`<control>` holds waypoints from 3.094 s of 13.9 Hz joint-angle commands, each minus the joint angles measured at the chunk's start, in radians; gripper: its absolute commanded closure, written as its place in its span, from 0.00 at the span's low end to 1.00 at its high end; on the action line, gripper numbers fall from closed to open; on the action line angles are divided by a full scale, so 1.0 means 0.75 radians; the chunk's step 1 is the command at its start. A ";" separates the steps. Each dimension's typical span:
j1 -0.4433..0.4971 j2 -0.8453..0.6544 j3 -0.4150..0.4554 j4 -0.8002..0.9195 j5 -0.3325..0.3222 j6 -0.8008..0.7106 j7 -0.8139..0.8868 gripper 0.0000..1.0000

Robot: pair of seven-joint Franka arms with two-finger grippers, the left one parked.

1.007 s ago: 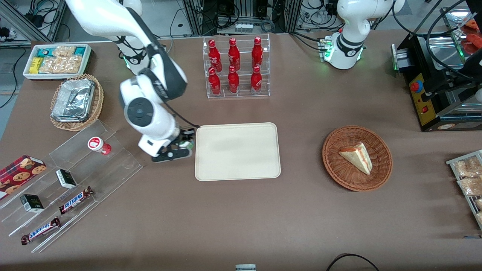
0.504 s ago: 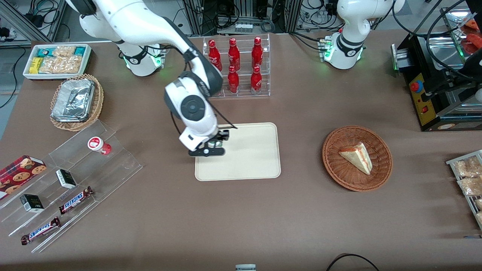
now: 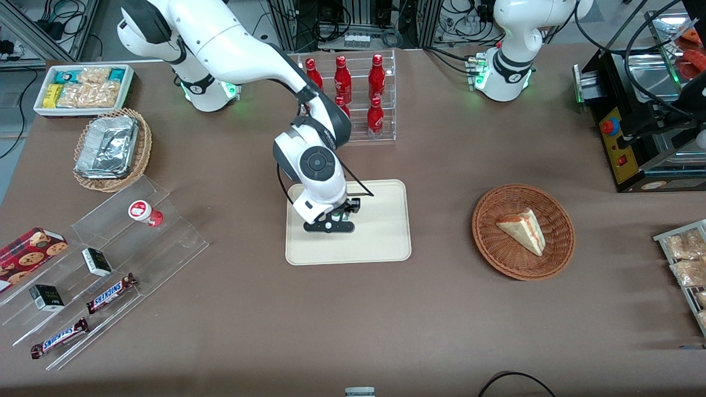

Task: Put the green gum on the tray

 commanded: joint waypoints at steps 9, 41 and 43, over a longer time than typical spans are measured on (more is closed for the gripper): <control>0.018 0.100 -0.018 0.063 0.005 0.074 0.027 0.99; -0.270 -0.380 -0.022 0.049 -0.081 -0.678 -0.595 0.00; -0.335 -0.437 -0.024 0.008 -0.079 -0.680 -0.646 0.00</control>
